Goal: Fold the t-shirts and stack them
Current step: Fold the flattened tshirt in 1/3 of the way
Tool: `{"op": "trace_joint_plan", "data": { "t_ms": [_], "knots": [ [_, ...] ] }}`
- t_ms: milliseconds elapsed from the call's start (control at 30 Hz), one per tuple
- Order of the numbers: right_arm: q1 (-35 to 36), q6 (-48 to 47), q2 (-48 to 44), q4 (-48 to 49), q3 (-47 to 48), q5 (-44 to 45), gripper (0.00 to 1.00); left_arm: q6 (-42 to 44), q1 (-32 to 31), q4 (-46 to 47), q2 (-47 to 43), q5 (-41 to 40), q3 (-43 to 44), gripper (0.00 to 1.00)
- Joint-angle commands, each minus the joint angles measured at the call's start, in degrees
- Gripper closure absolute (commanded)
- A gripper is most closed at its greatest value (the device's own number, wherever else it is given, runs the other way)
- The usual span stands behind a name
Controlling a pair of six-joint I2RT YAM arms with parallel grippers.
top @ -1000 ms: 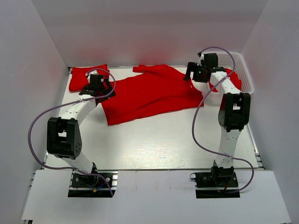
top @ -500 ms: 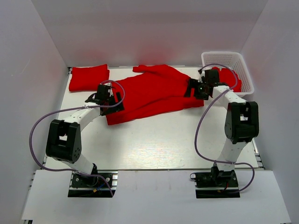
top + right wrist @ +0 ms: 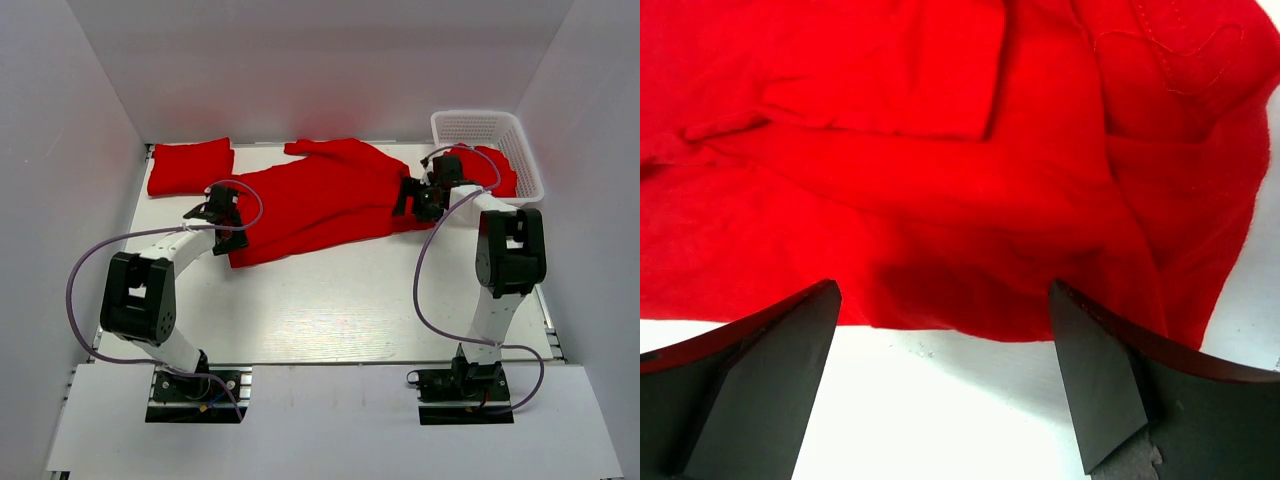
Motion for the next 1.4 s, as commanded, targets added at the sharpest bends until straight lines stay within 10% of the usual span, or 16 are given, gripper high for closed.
{"op": "trace_joint_plan", "data": {
  "t_ms": [0,500,1367],
  "knots": [
    [-0.16,0.27,1.02,0.56,1.47,1.10,0.10,-0.28,-0.06,1.59,0.76,0.63,0.18,0.49],
    [-0.07,0.45,2.34,-0.05,0.76,3.65,0.10,-0.80,1.00,4.85,3.22,0.63,1.76,1.00],
    [-0.42,0.09,4.35,-2.60,1.64,7.96,0.10,-8.71,3.11,-4.65,12.45,-9.56,15.39,1.00]
  ]
}}
